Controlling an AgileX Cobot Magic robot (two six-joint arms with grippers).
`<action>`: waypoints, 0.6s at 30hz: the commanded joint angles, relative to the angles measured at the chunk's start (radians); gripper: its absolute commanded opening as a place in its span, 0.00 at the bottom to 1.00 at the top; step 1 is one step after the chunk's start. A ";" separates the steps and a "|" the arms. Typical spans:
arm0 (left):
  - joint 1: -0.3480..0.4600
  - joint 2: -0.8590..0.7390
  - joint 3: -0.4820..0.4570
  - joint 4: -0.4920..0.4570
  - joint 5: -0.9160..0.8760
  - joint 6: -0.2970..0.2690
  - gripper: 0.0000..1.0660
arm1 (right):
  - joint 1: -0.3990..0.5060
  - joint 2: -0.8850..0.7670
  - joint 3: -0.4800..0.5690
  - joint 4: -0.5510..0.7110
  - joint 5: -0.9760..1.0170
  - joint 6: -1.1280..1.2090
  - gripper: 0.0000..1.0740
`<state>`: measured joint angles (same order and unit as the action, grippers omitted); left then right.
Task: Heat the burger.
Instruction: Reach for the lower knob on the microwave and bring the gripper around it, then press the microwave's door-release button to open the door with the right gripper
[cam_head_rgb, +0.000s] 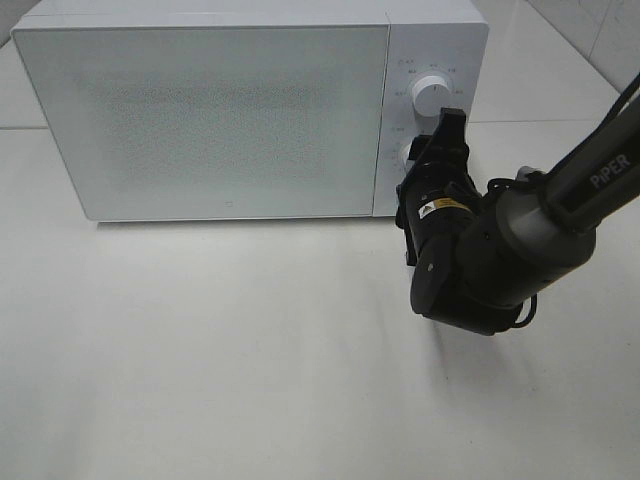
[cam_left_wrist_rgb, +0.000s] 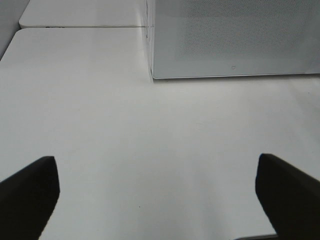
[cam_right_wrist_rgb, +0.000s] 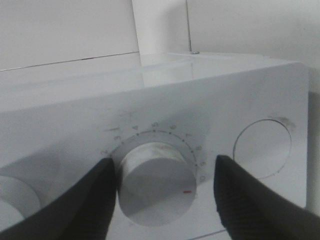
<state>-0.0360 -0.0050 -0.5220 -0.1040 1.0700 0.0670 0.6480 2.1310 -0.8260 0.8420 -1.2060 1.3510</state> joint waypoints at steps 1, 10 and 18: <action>0.003 -0.018 0.004 0.000 0.001 -0.003 0.94 | -0.020 -0.006 -0.042 -0.050 -0.113 -0.043 0.69; 0.003 -0.018 0.004 -0.001 0.001 -0.003 0.94 | -0.019 -0.050 -0.011 -0.132 -0.082 -0.153 0.71; 0.003 -0.018 0.004 -0.001 0.001 -0.003 0.94 | -0.019 -0.133 0.057 -0.140 0.095 -0.285 0.70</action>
<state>-0.0360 -0.0050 -0.5220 -0.1040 1.0700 0.0670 0.6370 2.0150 -0.7680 0.7110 -1.0960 1.1000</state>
